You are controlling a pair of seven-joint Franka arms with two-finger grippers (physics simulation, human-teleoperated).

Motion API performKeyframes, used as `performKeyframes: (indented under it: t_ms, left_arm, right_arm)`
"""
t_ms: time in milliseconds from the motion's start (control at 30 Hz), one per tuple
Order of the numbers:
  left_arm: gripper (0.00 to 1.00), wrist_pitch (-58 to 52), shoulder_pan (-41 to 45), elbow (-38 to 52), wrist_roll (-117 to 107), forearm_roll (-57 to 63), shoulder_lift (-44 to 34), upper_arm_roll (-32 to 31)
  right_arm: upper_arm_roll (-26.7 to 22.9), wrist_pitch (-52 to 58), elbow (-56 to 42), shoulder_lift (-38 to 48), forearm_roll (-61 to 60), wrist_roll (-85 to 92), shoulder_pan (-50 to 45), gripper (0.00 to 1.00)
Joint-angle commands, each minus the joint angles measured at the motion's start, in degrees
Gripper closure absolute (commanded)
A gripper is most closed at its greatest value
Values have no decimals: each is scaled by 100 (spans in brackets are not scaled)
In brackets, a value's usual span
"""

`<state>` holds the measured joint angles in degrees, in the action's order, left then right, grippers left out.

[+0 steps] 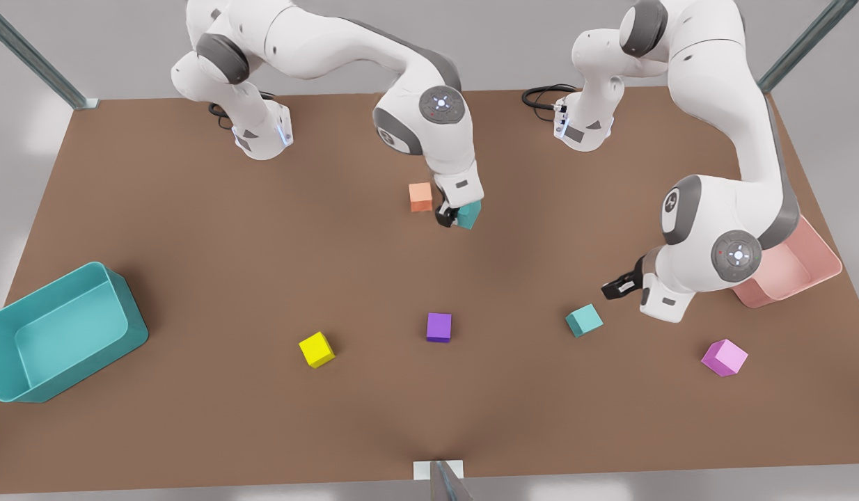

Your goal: Stack the two blue cubes on top of each other

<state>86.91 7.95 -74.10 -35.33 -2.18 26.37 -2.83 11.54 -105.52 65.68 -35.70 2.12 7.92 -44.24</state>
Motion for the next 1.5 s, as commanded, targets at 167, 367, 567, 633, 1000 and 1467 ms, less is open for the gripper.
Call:
performKeyframes:
  t_ms: [167, 367, 567, 633, 1000, 1467]
  left_arm:
    - [0, 977, 673, 1, -414, -2, 782, -25]
    - [0, 3640, 189, -2504, 1011, 33, 317, -104]
    - [0, 3815, -364, -2372, 1169, 86, 615, -561]
    - [0, 3877, -408, -2399, 1169, 306, 738, -561]
    - [0, 4220, -461, -2399, 1186, 578, 1239, -561]
    - [33, 4334, -514, -2302, 1160, 745, 1345, -543]
  right_arm:
    - [-380, -1312, -785, -1650, 122, -1082, -103, 56]
    - [-521, -1919, -803, -2318, 166, -1635, -489, 56]
    - [-609, -2165, -803, -2617, 368, -1864, -700, 50]
    - [-627, -2341, -794, -2626, 368, -1847, -718, 16]
    - [-161, 1031, -636, -396, 298, -1741, -367, 2]
    - [-126, -408, 6782, 5882, -203, -783, 5707, 0]
